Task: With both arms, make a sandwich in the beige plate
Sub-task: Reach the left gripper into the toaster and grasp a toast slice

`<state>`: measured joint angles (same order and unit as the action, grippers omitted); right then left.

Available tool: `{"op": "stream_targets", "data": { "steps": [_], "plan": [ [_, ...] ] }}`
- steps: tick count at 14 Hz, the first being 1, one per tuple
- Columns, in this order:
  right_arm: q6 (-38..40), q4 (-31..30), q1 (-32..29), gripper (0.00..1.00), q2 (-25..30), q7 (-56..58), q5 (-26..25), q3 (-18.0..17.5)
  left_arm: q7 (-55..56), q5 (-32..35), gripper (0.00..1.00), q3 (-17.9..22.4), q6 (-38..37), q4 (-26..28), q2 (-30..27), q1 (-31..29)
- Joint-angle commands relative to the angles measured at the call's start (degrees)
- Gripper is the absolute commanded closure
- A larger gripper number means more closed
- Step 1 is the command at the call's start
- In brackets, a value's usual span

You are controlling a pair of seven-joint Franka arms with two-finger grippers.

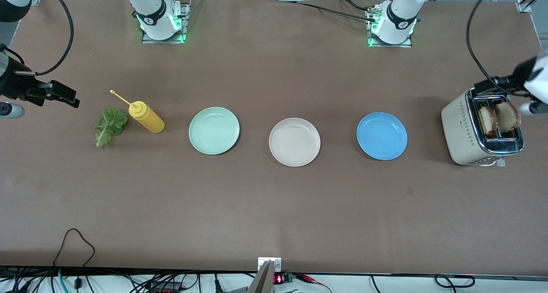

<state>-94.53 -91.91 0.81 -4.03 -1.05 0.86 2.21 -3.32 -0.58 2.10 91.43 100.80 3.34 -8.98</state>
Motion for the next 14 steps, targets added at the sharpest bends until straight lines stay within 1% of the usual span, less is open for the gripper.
{"op": "stream_targets", "data": {
  "steps": [1,3,5,9,10,11,13,14],
  "plan": [
    [0.84,0.6,-0.1,0.0,0.08,-0.09,0.54,-0.27,-2.39,2.24,0.0,-0.35,2.52,-0.96,5.87,-3.49],
    [0.84,0.6,-0.1,0.0,0.08,-0.09,0.54,-0.27,-4.24,6.54,0.0,-0.61,3.76,-0.96,9.47,-3.59],
    [0.84,0.6,-0.02,0.0,0.08,-0.09,0.54,-0.27,-4.5,7.08,0.0,-0.61,4.02,-0.96,12.29,-3.94],
    [0.76,0.6,0.25,0.0,0.08,-0.18,0.54,-0.54,-4.77,7.0,0.0,-0.61,5.16,-0.87,14.14,-4.73],
    [0.84,0.6,0.25,0.0,0.16,-0.18,0.54,-0.54,-4.94,6.91,0.01,-0.61,5.25,-0.96,14.41,-4.99],
    [0.84,0.6,0.16,0.0,0.08,-0.18,0.54,-0.54,-5.29,6.91,0.06,-0.61,5.25,-0.96,14.32,-5.17],
    [0.84,0.6,0.16,0.0,0.16,-0.18,0.54,-0.54,-5.73,6.56,0.1,-0.7,5.25,-1.05,14.32,-6.48],
    [0.84,0.6,-0.19,0.0,0.08,-0.18,0.54,-0.54,-5.82,6.47,0.15,-0.7,5.25,-1.14,14.41,-7.45]
  ]
}}
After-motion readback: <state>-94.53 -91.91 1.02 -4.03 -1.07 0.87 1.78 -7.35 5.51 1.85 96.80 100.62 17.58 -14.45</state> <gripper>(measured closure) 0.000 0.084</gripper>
